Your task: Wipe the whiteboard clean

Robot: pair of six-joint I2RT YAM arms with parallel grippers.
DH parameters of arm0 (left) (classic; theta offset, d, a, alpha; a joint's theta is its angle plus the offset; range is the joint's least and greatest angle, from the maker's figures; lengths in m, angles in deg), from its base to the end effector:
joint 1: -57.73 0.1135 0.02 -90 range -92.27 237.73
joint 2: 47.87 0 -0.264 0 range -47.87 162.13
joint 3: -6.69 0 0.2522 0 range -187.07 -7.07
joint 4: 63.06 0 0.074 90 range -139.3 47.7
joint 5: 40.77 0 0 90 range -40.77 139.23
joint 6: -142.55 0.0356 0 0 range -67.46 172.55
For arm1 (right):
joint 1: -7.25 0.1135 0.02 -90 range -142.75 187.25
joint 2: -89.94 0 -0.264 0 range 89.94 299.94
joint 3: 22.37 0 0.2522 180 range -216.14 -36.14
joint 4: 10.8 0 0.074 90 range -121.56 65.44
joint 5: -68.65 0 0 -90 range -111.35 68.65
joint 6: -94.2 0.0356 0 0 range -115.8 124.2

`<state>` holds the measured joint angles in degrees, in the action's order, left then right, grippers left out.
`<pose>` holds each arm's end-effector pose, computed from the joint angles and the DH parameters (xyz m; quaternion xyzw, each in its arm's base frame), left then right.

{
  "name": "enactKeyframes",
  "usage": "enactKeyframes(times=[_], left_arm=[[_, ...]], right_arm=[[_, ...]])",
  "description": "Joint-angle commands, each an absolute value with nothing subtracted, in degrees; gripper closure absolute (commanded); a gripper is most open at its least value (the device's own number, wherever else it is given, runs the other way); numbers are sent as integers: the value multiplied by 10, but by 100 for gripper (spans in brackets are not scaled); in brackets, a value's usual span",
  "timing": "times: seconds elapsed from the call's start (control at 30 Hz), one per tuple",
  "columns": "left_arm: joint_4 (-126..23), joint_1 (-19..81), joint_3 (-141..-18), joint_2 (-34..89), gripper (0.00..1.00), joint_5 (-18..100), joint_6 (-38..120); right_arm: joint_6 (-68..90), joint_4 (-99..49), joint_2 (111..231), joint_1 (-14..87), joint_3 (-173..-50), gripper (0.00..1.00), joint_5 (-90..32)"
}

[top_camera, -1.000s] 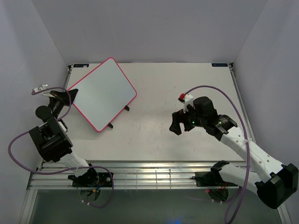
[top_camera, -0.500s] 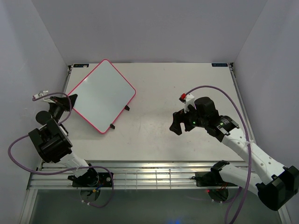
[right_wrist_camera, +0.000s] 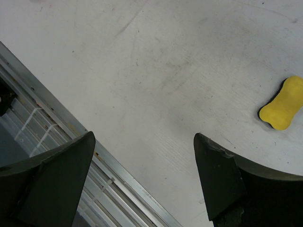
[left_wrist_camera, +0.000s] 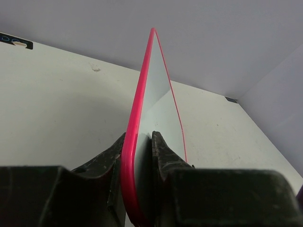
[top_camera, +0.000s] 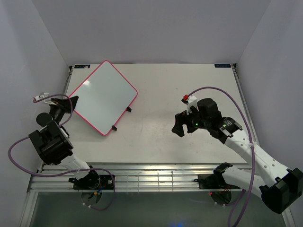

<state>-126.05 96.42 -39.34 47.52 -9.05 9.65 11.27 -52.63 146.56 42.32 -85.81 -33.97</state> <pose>0.2524 0.1634 0.2068 -0.0630 0.6588 -0.3260 0.6750 0.1709 0.1295 0.3015 -0.2625 0.8432 0.2559 0.3931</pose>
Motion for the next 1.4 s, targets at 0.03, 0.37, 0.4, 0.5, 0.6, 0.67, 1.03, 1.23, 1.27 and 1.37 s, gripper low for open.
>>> enactKeyframes(times=[0.03, 0.37, 0.4, 0.5, 0.6, 0.67, 1.03, 1.23, 1.27, 1.37], left_arm=[[-1400, 960, -381, 494, 71, -159, 238], [-1401, 960, -375, 498, 45, -156, 242], [-1402, 960, -373, 497, 45, -156, 243], [-1402, 960, -370, 496, 44, -153, 246], [-1397, 960, -364, 492, 2, -144, 249], [-1387, 960, -360, 483, 2, -136, 256], [-1148, 961, -376, 411, 2, -47, 335], [-1107, 961, -374, 374, 2, -16, 322], [-1100, 961, -374, 366, 2, -13, 317], [-1092, 961, -378, 331, 2, -1, 293]], right_arm=[[108, -503, 1461, 428, -850, 10, -347], [108, -503, 1459, 427, -850, 10, -346], [108, -503, 1458, 428, -849, 10, -346], [108, -503, 1458, 428, -849, 10, -346], [107, -503, 1458, 428, -849, 10, -347], [108, -503, 1458, 428, -849, 10, -348], [107, -501, 1459, 428, -850, 10, -348], [107, -500, 1465, 428, -852, 10, -344], [107, -500, 1465, 428, -850, 10, -344], [107, -493, 1468, 428, -847, 10, -346]])
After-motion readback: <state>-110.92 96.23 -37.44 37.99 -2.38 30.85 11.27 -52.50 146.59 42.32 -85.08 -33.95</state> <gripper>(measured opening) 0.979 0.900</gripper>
